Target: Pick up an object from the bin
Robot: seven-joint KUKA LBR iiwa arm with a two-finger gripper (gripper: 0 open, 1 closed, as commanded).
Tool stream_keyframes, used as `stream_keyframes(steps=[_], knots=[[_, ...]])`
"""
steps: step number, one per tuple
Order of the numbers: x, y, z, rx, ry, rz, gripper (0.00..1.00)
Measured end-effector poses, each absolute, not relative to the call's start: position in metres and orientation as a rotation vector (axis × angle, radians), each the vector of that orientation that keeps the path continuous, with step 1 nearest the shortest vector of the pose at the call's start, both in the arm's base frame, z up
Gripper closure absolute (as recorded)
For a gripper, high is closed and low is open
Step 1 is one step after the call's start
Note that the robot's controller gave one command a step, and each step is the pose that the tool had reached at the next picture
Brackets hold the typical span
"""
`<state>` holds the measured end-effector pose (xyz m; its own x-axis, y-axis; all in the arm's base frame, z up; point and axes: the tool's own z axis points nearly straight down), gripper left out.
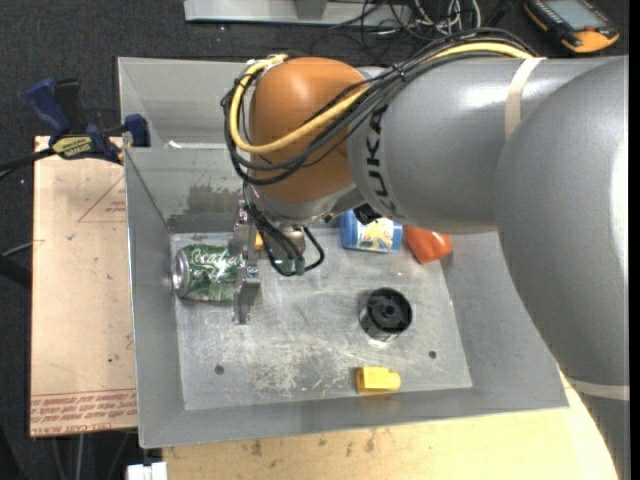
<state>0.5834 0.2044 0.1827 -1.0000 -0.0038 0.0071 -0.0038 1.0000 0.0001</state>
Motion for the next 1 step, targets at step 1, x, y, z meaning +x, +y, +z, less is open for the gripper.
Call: stream_keyframes(steps=[1], knots=[[0.5854, 0.2035, 0.1873, 0.001, -3.142, -0.002, 0.0]])
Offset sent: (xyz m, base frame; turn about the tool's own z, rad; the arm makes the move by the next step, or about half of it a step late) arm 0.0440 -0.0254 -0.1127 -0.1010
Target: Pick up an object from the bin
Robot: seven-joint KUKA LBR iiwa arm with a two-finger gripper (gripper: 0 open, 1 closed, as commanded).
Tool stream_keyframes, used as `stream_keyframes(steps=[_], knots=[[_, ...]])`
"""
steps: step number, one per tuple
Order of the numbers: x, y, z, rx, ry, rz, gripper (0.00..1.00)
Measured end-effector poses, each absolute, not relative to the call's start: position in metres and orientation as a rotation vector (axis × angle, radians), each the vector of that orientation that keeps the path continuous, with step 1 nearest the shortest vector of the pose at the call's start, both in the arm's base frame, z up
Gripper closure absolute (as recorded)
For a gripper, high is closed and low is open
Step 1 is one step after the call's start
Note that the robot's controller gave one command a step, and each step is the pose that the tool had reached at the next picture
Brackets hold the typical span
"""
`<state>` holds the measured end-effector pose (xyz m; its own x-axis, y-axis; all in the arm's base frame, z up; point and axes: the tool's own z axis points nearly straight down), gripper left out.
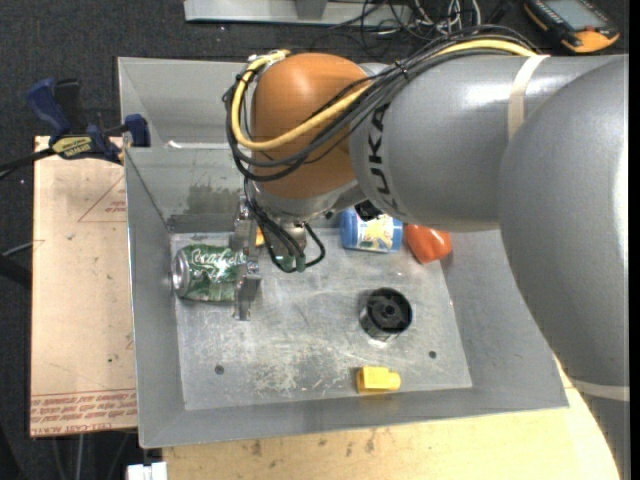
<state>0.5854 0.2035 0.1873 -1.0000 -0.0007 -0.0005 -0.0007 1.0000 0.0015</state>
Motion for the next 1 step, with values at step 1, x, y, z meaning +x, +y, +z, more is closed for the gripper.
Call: stream_keyframes(steps=[1], knots=[[0.6376, 0.1886, 0.0925, -0.161, 3.112, 0.03, 1.0]])
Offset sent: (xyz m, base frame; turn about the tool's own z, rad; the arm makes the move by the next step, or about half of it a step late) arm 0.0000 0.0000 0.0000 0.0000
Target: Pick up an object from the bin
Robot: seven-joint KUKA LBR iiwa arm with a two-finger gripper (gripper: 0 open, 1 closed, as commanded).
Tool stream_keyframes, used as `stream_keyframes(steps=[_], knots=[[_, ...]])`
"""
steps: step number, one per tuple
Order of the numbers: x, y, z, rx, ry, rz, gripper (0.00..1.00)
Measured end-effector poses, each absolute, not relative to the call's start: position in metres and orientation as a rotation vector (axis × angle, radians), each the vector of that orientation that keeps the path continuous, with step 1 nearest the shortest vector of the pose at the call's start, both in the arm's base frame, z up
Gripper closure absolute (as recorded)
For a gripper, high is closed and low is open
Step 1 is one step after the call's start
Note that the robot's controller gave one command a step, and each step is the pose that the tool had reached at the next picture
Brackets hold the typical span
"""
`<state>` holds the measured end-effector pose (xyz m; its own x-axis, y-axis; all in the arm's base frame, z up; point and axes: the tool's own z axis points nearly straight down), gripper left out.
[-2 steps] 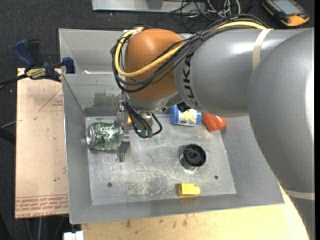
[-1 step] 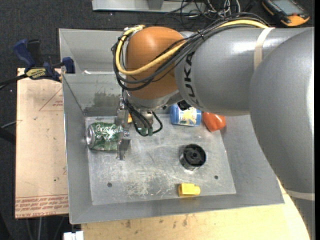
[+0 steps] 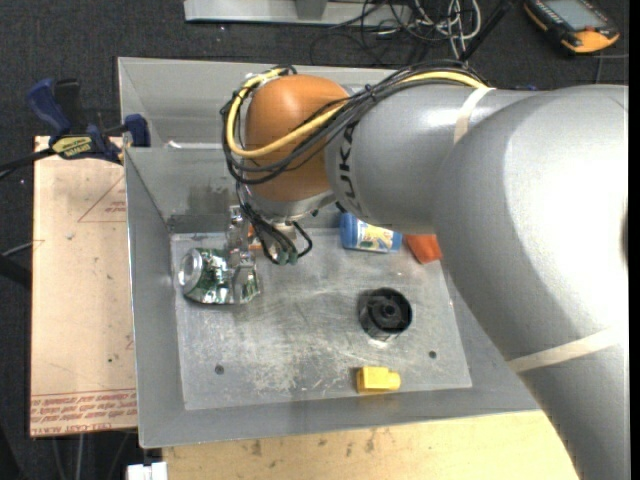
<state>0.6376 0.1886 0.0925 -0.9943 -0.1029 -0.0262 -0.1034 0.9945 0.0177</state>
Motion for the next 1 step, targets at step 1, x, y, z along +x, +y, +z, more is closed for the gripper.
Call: stream_keyframes(steps=[1], knots=[[0.6379, 0.1883, 0.0926, -0.161, 3.11, 0.03, 1.0]])
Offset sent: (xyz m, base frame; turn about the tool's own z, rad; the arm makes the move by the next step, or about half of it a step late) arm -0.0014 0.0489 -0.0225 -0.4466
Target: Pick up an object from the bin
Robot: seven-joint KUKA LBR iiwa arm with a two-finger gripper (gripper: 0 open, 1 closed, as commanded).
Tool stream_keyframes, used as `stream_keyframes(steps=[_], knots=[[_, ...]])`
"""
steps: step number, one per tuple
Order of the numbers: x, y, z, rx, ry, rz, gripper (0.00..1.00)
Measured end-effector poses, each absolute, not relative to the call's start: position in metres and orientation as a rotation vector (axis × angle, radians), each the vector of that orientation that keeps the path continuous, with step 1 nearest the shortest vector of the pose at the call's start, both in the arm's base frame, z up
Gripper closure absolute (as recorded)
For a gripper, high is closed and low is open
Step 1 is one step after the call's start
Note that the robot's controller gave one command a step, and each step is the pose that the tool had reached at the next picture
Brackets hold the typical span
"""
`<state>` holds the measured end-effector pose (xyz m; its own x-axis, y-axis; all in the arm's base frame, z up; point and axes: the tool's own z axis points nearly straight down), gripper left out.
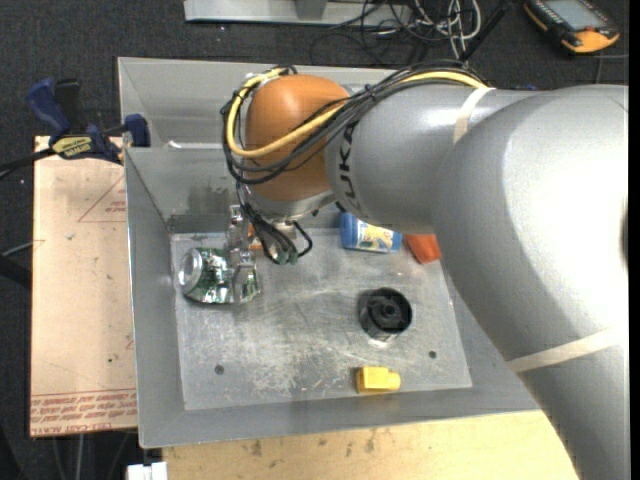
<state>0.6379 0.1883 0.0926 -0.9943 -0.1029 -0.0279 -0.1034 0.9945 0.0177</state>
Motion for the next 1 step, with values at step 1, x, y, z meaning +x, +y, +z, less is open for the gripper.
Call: stream_keyframes(steps=[1], knots=[[0.6338, 0.1881, 0.0975, -0.163, 3.106, 0.025, 1.0]])
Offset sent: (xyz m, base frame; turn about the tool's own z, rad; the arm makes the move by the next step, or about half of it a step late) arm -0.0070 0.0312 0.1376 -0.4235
